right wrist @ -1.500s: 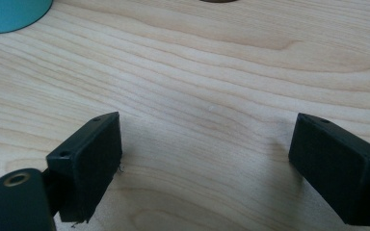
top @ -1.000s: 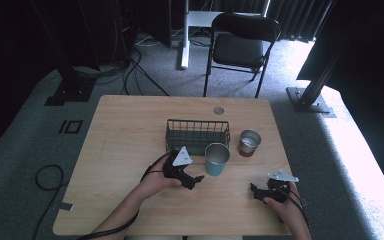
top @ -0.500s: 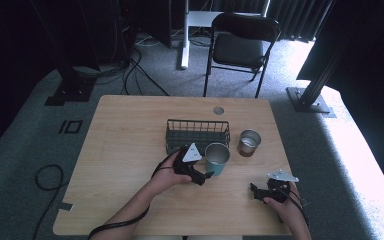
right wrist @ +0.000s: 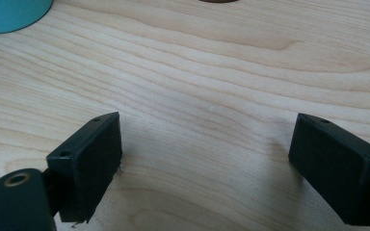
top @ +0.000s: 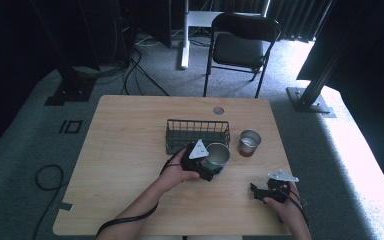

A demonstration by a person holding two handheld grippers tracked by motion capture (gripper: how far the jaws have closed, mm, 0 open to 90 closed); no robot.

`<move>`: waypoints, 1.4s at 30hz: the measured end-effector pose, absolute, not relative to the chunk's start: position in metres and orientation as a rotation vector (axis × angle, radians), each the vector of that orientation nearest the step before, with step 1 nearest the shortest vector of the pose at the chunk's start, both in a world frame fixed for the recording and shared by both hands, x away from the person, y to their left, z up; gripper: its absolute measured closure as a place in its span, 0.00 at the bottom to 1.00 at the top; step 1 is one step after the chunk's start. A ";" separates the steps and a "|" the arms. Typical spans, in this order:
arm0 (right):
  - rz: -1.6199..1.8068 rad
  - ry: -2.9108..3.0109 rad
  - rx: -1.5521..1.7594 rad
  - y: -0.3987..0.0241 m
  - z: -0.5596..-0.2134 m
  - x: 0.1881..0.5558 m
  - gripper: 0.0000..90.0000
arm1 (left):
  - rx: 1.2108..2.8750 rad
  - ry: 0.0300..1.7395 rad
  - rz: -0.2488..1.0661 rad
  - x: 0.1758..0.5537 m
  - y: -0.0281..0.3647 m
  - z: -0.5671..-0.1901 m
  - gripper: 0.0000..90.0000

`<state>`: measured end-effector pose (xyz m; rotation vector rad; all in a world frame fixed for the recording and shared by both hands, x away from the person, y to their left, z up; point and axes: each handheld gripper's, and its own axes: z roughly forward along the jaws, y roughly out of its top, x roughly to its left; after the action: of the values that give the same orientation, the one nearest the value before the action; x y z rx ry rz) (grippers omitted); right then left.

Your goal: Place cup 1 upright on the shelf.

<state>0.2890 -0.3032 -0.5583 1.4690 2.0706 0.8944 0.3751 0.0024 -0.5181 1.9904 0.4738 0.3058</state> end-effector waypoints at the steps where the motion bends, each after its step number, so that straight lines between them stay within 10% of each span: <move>1: 0.894 2.070 1.469 -0.303 -0.558 0.289 0.12 | 1.985 0.472 0.307 0.375 0.001 -0.518 0.02; 42: 0.896 2.076 1.461 -0.303 -0.558 0.289 0.13 | 1.948 0.411 0.308 0.372 -0.016 -0.508 0.15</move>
<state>0.2890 -0.3032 -0.5583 1.4614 2.0761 0.8959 0.3717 -0.0162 -0.5080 1.9478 0.4107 0.3085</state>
